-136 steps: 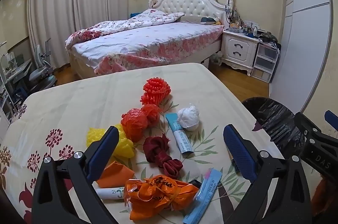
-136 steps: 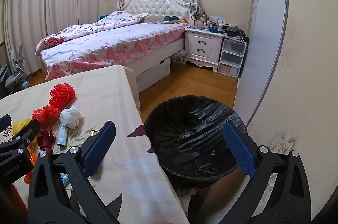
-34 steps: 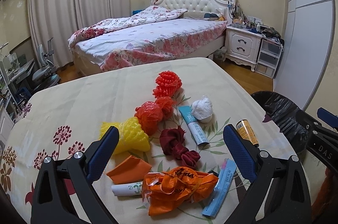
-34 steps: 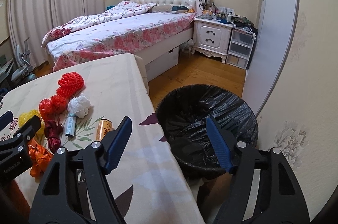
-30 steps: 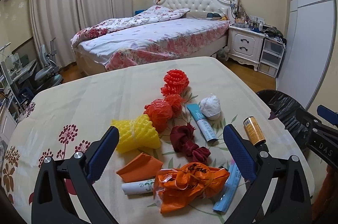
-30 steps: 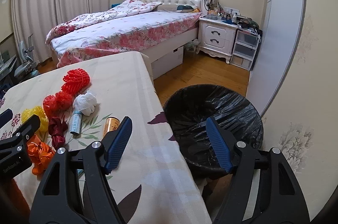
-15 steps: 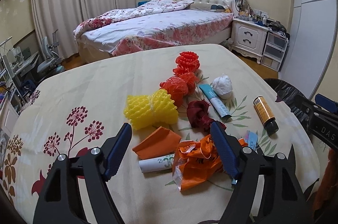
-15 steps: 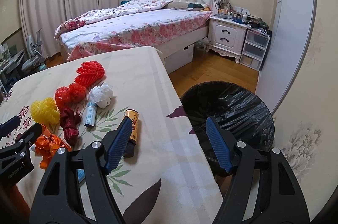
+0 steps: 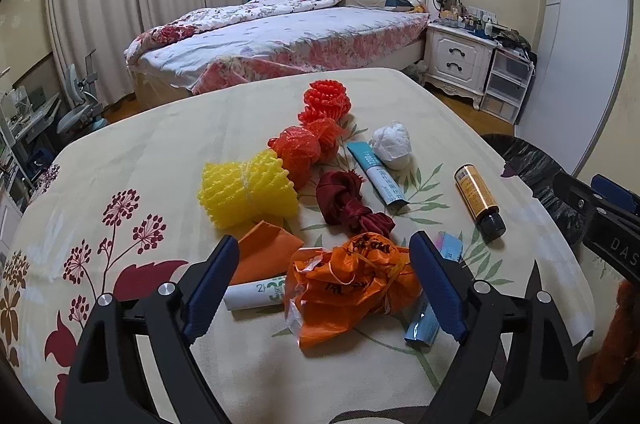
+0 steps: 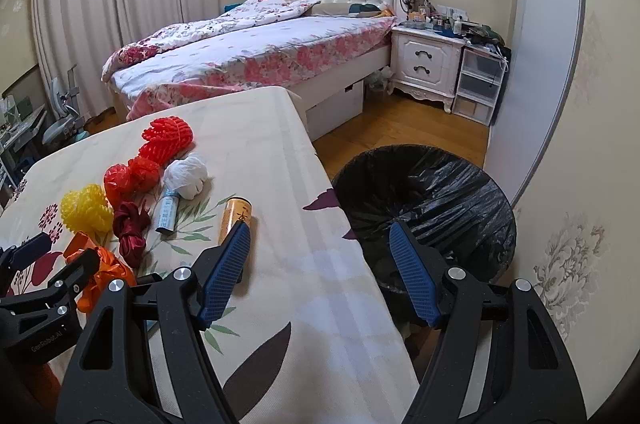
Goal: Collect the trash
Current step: 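Move left gripper to the orange plastic bag while right gripper approaches the gold spray can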
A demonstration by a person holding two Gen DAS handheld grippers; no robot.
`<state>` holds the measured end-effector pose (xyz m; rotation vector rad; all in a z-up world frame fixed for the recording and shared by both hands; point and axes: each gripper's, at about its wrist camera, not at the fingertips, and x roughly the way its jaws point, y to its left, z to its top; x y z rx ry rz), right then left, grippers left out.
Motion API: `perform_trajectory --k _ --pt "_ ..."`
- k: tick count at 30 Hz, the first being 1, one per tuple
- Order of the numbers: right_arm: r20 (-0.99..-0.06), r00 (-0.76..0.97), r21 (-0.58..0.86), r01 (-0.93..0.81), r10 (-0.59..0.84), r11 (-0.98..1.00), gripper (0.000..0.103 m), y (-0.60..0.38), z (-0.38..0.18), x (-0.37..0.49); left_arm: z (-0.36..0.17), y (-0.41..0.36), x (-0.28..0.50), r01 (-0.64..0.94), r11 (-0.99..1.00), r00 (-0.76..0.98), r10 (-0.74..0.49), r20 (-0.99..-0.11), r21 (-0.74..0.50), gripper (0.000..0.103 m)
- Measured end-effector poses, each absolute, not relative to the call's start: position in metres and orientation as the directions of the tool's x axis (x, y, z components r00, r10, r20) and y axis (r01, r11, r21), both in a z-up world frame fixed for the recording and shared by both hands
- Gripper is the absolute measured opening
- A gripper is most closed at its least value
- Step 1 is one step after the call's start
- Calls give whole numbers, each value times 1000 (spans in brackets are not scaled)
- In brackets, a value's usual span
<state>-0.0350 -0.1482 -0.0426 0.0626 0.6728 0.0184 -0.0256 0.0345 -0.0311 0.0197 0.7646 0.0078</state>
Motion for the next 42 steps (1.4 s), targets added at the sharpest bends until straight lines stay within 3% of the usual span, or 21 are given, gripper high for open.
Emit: perform_trajectory --k 16,28,38,39,40,42 --pt "-630 775 99 10 55 995 71 -157 -49 -44 -30 23 -29 -28 998 754 60 -655 58 86" --pt "-636 769 104 1 66 995 71 -151 -52 -47 -35 8 -29 35 995 768 35 -640 96 87" --pt "-653 754 104 -3 71 995 71 -147 -57 -42 -48 14 -18 31 998 714 20 -700 60 87" --pt "-655 753 104 -3 71 995 71 -147 -57 -41 -48 14 -18 31 998 712 18 -701 57 86" --pt "-655 752 102 -3 70 995 71 -147 -57 -41 -47 14 -19 34 998 715 11 -699 51 75" --pt "-655 752 103 -3 70 995 71 -148 -58 -41 -47 14 -19 51 998 716 -6 -698 43 67"
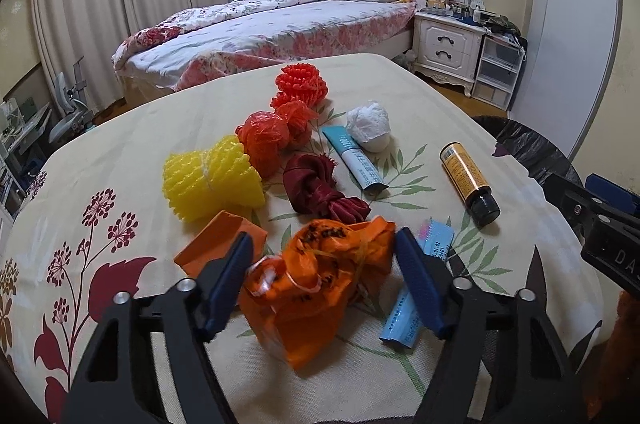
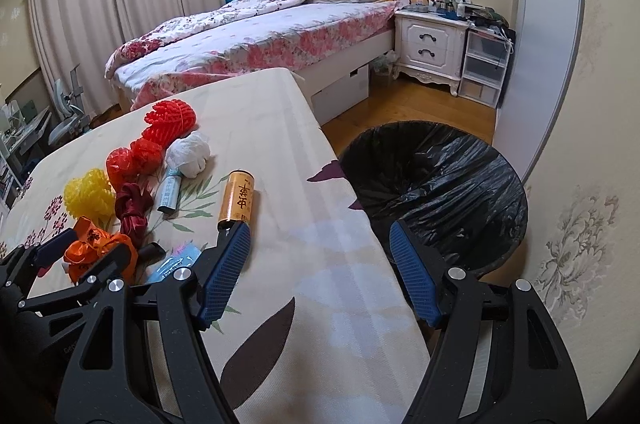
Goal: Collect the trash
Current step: 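Move left gripper to the orange plastic bag while right gripper approaches the gold spray can, then close left gripper on the orange bag while right gripper closes on the gold can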
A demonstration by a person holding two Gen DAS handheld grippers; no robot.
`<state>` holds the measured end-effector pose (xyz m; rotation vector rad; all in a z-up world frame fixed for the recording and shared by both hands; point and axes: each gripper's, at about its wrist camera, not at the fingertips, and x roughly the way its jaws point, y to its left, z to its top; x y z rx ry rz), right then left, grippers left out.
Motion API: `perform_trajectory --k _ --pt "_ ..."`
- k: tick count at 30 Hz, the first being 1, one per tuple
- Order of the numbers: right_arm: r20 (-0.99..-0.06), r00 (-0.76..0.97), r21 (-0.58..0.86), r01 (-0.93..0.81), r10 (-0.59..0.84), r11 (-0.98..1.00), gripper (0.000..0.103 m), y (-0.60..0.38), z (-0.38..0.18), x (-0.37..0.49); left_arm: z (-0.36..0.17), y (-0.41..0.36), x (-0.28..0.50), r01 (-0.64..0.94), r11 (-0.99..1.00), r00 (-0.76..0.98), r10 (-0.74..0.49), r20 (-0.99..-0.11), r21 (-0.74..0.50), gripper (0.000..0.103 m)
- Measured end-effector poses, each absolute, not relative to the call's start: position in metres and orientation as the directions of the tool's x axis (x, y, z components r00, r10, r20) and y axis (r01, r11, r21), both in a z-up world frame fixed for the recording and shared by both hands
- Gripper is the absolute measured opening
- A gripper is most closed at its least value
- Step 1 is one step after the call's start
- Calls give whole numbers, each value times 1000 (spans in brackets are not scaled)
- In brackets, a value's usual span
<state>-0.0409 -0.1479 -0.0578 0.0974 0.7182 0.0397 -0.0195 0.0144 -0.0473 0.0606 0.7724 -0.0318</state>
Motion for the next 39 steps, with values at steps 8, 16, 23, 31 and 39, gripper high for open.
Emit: perform_trajectory --k 8,16,23,31,39 --pt "-668 741 89 -16 71 996 71 -142 -63 -36 -38 17 -29 54 997 755 -9 -656 49 62" --pt "-678 730 78 -50 90 996 71 -125 -64 -25 -15 42 -35 -1 999 802 28 -596 46 62" --pt "-693 710 73 -104 126 992 58 -104 -65 -7 -12 70 -28 -70 997 801 74 -594 30 62" --pt "-730 669 60 -146 143 987 31 -87 -76 12 -16 84 -22 -95 995 793 85 -603 14 62" --pt "-720 683 52 -126 125 991 24 -93 -75 11 -13 75 -17 -68 998 803 57 -594 3 62"
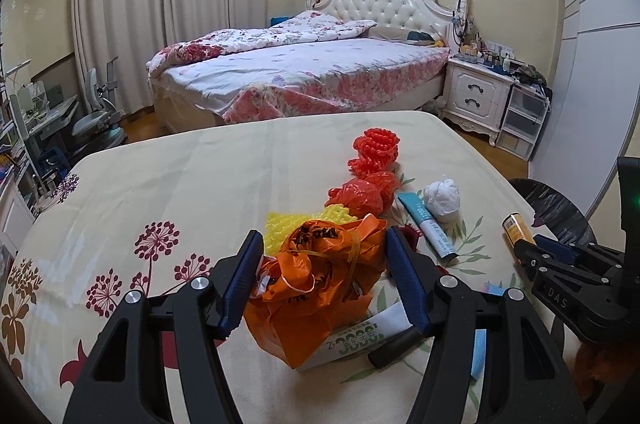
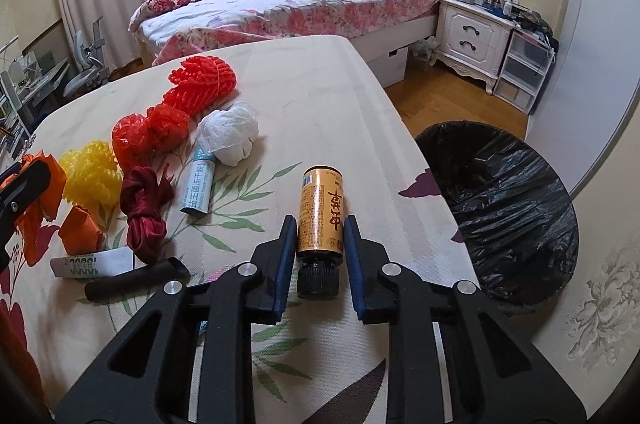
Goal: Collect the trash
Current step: 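Close left gripper on the orange bag while right gripper closes on the gold can, then carry the orange bag and gold can with both grippers over the black bin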
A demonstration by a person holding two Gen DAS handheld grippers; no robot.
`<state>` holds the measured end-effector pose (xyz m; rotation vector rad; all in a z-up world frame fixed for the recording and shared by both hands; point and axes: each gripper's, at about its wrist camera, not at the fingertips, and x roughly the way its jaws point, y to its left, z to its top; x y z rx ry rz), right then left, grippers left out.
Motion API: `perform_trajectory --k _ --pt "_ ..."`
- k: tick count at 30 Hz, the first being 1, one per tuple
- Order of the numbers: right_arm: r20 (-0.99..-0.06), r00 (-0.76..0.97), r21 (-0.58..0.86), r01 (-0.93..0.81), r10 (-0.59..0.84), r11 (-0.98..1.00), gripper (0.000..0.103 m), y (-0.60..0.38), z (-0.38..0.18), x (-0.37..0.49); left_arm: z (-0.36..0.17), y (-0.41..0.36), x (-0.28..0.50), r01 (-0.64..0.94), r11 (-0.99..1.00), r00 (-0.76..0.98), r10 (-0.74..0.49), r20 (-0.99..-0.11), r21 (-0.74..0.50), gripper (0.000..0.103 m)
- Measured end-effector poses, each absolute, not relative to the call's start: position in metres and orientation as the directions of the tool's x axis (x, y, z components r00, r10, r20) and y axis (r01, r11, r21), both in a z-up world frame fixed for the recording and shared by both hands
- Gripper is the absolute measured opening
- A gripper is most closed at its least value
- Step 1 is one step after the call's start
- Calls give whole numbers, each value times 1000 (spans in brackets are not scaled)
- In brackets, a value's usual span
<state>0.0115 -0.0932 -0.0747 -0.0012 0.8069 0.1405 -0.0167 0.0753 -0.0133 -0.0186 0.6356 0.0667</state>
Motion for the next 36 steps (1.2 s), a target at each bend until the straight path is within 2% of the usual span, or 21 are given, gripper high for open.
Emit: perform_trajectory --k 10,23,36 --pt "-669 743 53 45 2 998 24 -164 -53 19 -5 31 8 40 999 810 -49 -584 -28 62" --pt "-633 763 42 198 -127 979 24 -225 -54 34 -1 -65 64 209 977 790 -188 -584 -33 62" --pt "-662 736 94 272 -144 958 24 -264 -74 56 -32 -135 110 313 950 732 -235 -640 9 62"
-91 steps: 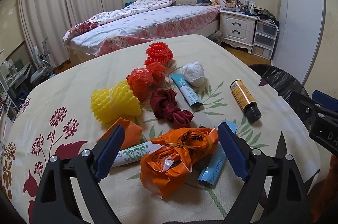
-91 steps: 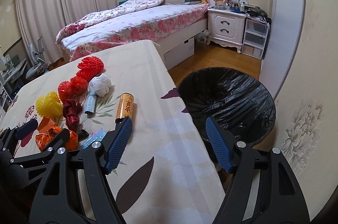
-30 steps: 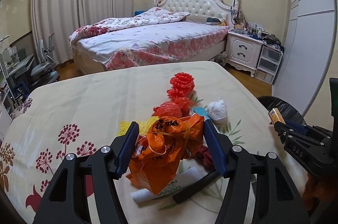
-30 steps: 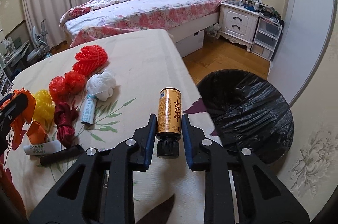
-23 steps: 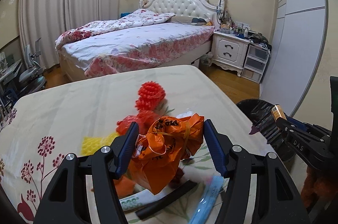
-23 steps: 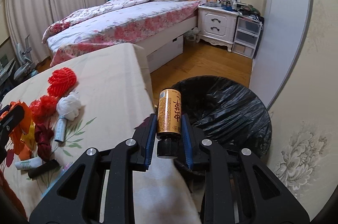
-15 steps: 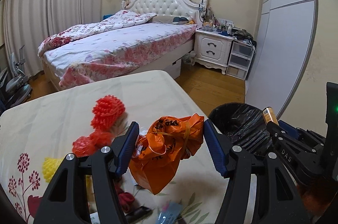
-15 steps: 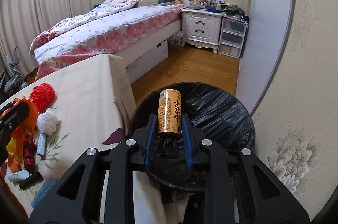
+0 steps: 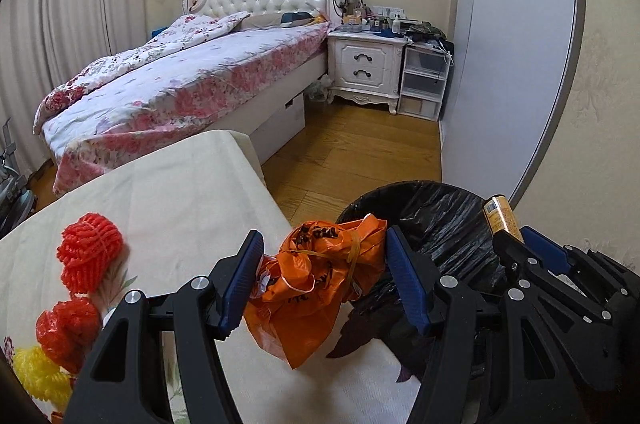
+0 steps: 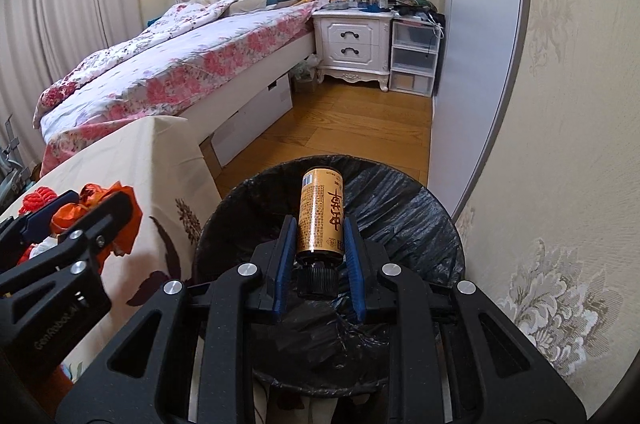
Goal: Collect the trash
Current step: 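Carry the orange bag and gold can with both grippers over the black bin, then open both grippers to drop the bag and can into the bin, then move both grippers back over the table toward the remaining trash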
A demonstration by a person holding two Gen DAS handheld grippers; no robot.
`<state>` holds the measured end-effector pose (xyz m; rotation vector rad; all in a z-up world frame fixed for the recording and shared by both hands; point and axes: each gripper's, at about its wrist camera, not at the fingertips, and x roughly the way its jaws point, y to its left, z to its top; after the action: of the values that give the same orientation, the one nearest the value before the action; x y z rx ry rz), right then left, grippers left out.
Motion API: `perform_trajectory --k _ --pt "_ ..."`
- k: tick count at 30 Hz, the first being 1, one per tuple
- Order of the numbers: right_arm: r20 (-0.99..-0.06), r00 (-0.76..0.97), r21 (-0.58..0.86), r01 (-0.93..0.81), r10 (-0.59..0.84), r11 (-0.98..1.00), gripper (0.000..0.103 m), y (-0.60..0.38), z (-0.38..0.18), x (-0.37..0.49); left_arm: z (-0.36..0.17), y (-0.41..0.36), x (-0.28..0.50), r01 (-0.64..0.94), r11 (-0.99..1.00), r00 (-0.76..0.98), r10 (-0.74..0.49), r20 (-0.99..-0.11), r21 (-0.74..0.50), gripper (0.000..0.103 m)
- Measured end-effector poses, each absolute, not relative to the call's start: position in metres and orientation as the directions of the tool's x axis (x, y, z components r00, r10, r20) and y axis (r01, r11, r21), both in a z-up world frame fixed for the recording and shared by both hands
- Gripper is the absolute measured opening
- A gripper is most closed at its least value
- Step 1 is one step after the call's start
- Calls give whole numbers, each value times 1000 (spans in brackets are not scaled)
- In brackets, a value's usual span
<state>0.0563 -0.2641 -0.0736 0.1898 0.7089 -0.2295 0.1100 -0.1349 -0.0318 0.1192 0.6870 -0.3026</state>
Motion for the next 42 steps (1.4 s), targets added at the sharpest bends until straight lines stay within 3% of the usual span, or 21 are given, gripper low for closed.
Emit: perform_trajectory --k 8,12,15,30,42 --pt "-673 719 104 325 -174 940 24 -274 -85 67 -44 -150 132 315 949 712 -217 -668 28 62" --pt "-666 723 115 342 -183 933 39 -277 -87 68 -49 -153 135 313 949 701 -212 -681 27 76" --pt "-663 724 122 354 -189 927 41 -279 -88 66 -47 -151 137 291 956 713 -203 -671 20 81" --pt "-651 737 106 327 -182 939 48 -270 -72 46 -31 -132 116 258 964 736 -156 -659 60 82" --pt "-648 756 101 204 -91 974 48 -222 -59 19 -19 -69 71 160 983 756 -62 -652 92 82"
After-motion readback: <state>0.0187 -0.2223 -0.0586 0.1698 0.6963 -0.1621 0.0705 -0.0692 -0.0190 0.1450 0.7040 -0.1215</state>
